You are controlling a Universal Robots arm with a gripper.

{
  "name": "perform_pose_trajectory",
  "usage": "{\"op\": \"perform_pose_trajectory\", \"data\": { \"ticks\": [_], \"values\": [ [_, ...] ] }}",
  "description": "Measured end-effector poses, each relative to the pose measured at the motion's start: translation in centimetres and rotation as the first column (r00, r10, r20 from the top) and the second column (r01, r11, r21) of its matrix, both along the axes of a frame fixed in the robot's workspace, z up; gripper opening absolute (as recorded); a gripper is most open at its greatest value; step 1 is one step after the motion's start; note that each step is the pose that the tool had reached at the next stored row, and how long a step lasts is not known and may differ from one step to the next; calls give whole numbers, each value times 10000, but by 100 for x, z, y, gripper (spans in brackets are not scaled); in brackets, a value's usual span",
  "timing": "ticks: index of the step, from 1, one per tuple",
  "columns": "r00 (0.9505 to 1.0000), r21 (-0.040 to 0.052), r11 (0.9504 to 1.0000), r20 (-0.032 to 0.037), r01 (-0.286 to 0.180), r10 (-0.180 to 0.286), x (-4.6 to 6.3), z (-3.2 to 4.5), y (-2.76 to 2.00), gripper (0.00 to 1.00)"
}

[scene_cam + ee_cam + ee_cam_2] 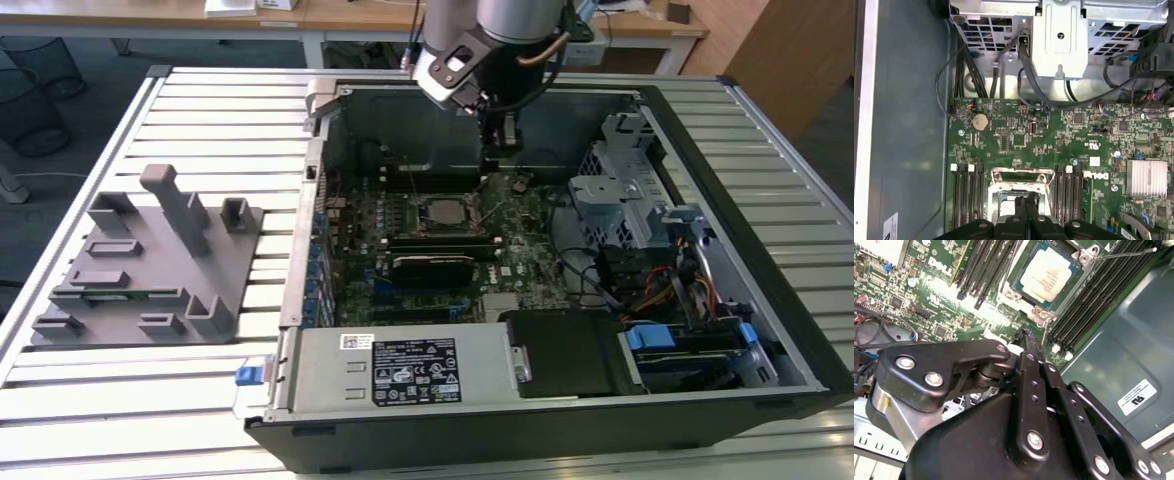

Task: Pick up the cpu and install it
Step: 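Close the cpu cover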

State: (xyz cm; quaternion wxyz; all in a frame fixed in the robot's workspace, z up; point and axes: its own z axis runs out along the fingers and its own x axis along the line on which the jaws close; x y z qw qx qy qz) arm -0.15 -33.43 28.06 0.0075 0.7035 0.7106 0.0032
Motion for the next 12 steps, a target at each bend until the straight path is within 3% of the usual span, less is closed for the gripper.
{"op": "perform_pose_trajectory", "data": {
  "ticks": [4,12],
  "values": [
    [9999,-1,9999,8,-163,163,33,-22,0,11],
    [9997,-5,9997,8,-227,227,198,-62,-1,11]
  ]
}}
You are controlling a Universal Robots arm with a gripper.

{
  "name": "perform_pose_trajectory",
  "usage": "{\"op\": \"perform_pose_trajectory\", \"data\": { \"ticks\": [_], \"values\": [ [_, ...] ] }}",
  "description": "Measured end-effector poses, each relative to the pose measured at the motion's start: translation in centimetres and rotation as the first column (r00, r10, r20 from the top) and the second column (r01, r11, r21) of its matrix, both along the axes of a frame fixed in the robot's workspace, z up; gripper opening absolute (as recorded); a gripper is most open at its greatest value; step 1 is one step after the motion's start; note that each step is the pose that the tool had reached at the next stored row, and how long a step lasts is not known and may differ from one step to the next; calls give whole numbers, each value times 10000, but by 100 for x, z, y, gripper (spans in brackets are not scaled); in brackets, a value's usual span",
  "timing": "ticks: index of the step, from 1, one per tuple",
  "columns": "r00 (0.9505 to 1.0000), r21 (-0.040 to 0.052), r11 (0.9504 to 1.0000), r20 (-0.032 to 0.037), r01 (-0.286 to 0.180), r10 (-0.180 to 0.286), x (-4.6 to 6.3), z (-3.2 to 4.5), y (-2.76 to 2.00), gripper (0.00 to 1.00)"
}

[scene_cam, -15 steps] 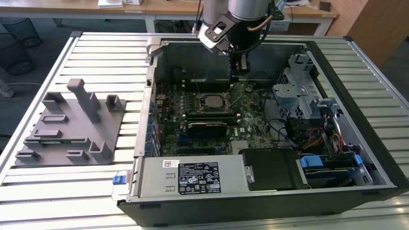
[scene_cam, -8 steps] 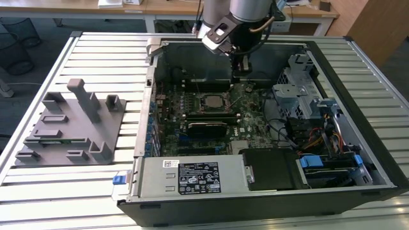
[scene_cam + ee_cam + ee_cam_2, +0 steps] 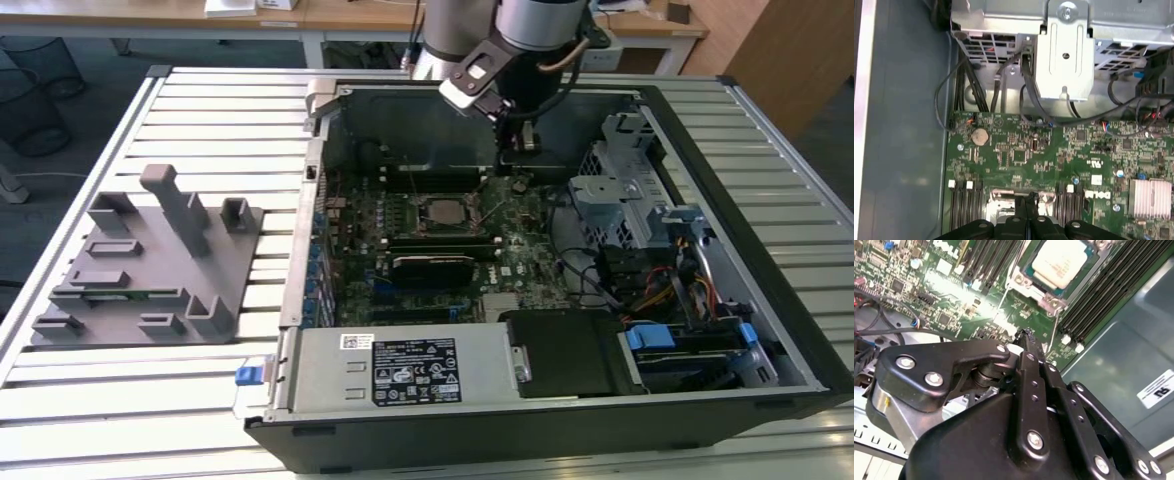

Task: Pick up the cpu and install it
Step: 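Close the cpu cover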

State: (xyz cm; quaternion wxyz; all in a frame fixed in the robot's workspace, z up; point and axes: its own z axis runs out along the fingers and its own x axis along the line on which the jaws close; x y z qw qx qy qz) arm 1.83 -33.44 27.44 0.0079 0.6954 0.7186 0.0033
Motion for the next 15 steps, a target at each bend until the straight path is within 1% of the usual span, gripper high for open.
{"op": "perform_pose_trajectory", "data": {
  "ticks": [7,13,15],
  "values": [
    [10000,-9,10000,1,6,-6,74,-30,2,11],
    [10000,-11,10000,1,26,-26,172,-88,3,11],
    [10000,-14,9999,0,100,-100,198,-104,6,11]
  ]
}}
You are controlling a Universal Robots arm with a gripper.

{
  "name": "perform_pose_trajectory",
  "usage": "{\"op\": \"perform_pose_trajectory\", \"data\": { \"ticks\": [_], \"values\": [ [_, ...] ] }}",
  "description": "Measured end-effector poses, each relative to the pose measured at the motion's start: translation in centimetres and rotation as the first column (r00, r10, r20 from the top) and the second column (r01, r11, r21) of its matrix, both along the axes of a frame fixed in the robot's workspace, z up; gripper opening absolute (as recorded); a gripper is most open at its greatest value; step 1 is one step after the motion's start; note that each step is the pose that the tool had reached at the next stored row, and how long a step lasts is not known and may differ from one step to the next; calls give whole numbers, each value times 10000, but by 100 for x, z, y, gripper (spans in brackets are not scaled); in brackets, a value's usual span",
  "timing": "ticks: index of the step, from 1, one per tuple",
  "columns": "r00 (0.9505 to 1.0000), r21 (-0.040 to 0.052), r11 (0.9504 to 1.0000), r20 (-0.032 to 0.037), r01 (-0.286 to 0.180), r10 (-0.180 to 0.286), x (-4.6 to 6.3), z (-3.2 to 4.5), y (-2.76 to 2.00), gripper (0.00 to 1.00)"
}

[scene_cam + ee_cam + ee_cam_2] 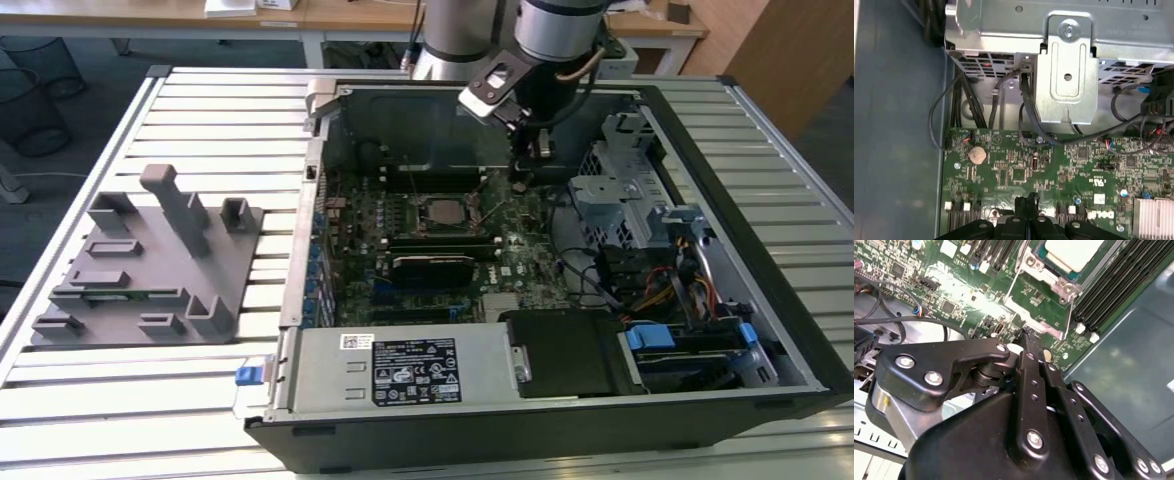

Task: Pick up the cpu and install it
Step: 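Close the cpu cover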

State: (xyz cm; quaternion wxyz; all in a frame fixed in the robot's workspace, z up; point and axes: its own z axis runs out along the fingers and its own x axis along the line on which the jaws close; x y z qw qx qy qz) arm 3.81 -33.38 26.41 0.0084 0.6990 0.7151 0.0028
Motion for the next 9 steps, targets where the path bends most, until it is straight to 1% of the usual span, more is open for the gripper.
{"op": "perform_pose_trajectory", "data": {
  "ticks": [4,9],
  "values": [
    [9998,0,9998,0,222,-222,17,-36,4,11],
    [9996,0,9996,0,267,-267,36,-92,5,11]
  ]
}}
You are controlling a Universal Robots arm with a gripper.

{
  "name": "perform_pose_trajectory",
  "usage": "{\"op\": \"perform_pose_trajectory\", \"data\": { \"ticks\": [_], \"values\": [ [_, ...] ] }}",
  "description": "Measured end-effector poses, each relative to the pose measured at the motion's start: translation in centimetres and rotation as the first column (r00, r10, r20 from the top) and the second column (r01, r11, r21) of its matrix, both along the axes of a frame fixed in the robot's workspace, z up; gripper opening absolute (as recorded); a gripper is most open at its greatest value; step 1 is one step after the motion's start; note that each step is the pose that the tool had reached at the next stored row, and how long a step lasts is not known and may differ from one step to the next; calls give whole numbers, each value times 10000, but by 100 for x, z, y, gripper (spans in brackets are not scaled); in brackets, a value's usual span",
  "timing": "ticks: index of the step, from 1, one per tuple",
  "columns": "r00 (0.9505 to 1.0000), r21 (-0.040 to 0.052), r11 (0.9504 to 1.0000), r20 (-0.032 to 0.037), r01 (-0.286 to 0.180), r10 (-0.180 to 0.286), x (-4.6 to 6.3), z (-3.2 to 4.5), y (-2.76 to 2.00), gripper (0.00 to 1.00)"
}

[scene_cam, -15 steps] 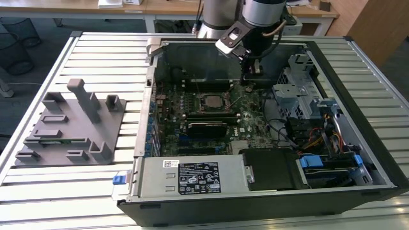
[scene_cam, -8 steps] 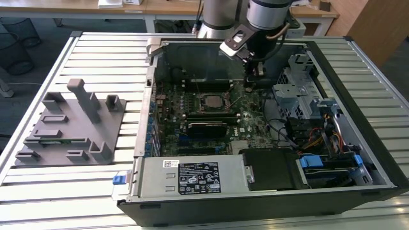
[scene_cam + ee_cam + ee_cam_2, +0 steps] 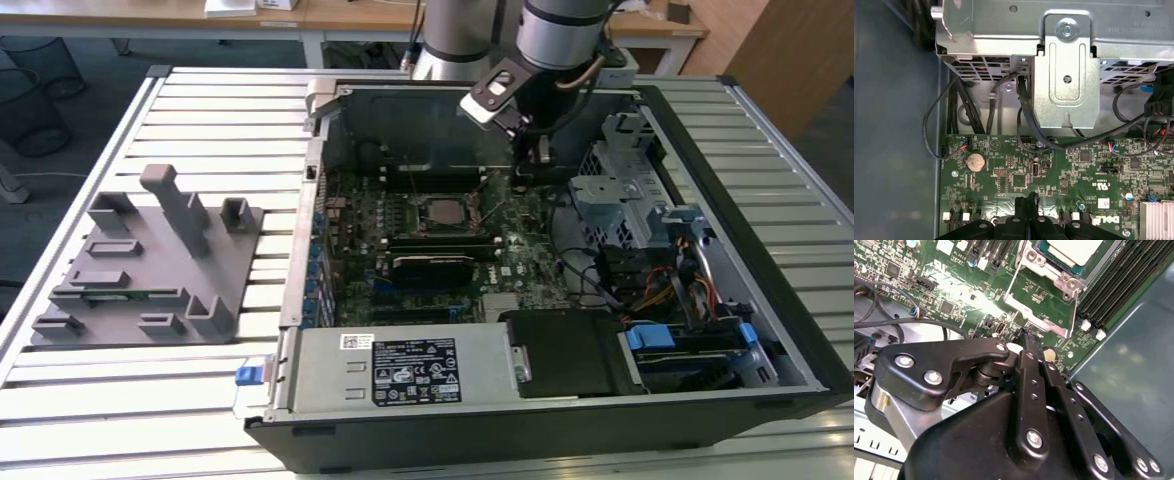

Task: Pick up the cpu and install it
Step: 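Close the cpu cover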

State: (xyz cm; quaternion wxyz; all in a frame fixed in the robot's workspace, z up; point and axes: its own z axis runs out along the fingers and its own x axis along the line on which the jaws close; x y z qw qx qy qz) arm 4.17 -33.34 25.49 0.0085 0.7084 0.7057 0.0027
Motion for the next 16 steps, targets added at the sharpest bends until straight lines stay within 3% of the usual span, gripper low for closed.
{"op": "perform_pose_trajectory", "data": {
  "ticks": [5,12,16],
  "values": [
    [10000,0,10000,0,-1,1,-12,-46,0,11],
    [10000,1,10000,0,0,0,-132,-52,0,11],
    [10000,0,10000,0,-2,2,-143,-52,0,11]
  ]
}}
